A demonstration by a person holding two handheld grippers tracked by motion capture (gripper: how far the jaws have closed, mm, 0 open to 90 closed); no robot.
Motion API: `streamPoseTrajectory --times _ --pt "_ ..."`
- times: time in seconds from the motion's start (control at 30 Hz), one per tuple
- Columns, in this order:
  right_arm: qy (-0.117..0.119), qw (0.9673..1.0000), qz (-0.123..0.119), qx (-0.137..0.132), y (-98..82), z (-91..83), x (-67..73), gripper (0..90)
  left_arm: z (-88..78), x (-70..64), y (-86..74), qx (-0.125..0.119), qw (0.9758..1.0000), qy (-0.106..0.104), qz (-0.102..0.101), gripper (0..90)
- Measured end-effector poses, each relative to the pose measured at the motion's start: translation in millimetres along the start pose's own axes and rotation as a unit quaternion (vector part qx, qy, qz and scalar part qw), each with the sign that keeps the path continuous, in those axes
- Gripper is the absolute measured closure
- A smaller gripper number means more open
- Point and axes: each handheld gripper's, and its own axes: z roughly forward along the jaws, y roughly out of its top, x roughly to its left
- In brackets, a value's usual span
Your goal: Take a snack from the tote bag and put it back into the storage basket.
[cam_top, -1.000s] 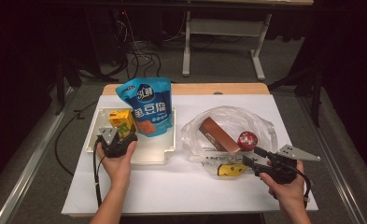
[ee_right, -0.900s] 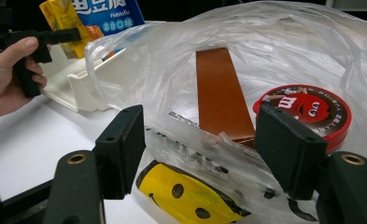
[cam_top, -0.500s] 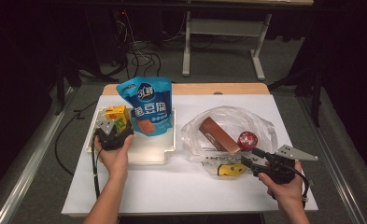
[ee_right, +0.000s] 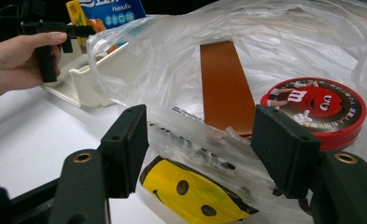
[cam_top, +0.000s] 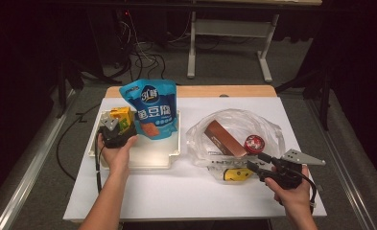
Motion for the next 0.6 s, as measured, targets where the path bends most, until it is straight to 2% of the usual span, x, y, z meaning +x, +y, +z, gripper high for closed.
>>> streamPoseTrajectory --times 0.13,0.27,0.33,0.4,0.5,0.6 --pt "-0.001 1.0 0.004 0.001 -0.3 0.3 -0.5 38.2 4.6 3.3 -1.9 0.022 0.9997 -0.006 -0.011 30.4" --pt "0.0 1.0 0.002 0.002 -0.7 0.9 0.1 38.4 5.5 2.5 -1.4 0.023 0.9997 -0.002 -0.007 30.0" --pt "0.0 1.0 0.002 0.002 -0.7 0.7 0.3 38.6 5.0 1.9 -0.5 0.032 0.9995 -0.001 -0.003 29.5" --pt "-0.001 1.0 0.003 0.003 -1.2 0.6 -0.2 38.6 4.4 1.6 0.2 0.038 0.9992 0.0 -0.008 28.3" --pt "-0.002 1.0 0.006 0.003 -1.8 -0.3 -1.3 38.8 2.1 -0.2 2.0 0.057 0.9984 0.007 0.001 26.5" --pt "-0.002 1.0 0.006 0.003 -1.9 -0.2 -1.4 39.1 -0.2 -1.2 4.0 0.078 0.9969 0.011 -0.003 25.8"
